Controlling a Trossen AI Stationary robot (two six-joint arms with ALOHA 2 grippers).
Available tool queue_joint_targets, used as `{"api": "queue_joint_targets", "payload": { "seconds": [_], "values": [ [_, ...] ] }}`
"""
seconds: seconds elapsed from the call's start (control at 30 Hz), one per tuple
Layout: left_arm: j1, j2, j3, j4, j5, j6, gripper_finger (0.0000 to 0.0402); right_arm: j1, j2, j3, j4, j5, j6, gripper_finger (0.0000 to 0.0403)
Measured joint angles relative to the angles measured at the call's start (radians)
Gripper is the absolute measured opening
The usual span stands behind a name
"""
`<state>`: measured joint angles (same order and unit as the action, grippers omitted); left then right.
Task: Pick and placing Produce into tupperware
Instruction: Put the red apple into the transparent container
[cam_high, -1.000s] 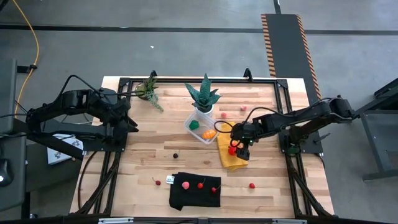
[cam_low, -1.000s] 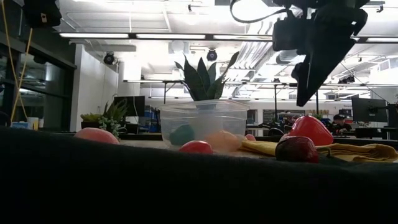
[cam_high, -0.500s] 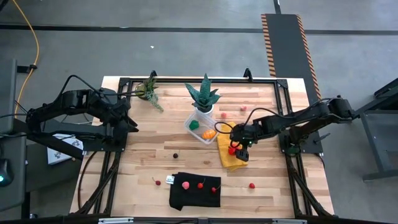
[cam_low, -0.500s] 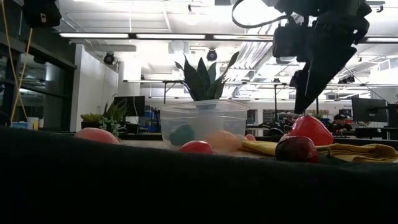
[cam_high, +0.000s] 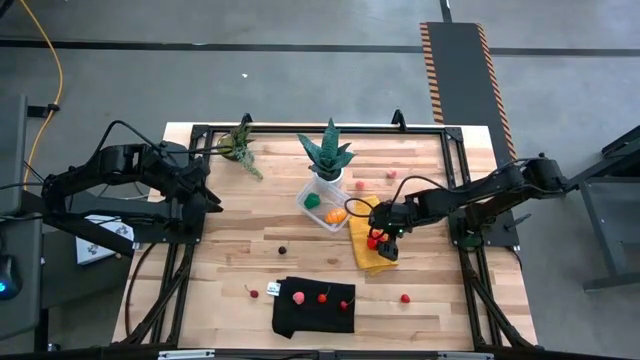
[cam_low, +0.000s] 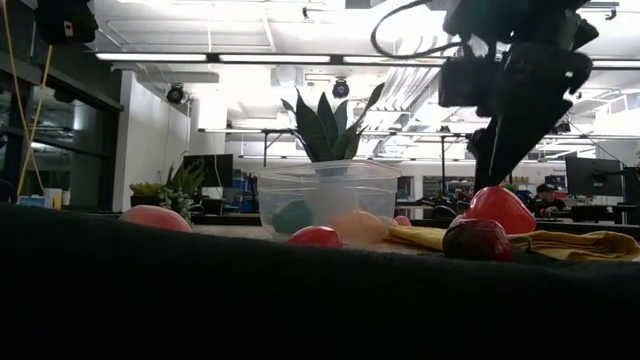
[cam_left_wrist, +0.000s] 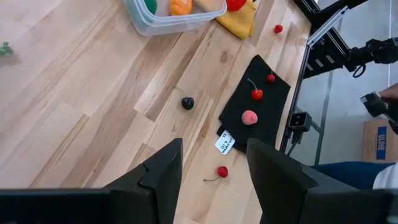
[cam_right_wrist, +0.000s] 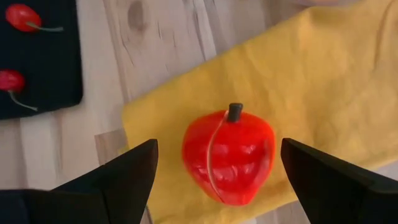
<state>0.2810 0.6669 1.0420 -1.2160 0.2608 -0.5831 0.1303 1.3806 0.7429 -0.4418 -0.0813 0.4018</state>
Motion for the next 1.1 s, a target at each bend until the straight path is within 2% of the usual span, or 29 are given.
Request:
{"api": "queue_joint_targets", "payload": {
  "seconds": [0.4, 1.1],
  "values": [
    [0.0, 0.0, 0.0, -0.024, 0.016, -0.016, 0.0168, 0.0, 0.112, 0.001, 0.051, -0.026, 0.0, 0.033],
    [0.0, 0.0, 0.0, -0.025, 0.016, -0.016, 0.0168, 0.0, 0.113, 0.001, 0.013, -0.024, -0.071, 0.033]
  ]
}}
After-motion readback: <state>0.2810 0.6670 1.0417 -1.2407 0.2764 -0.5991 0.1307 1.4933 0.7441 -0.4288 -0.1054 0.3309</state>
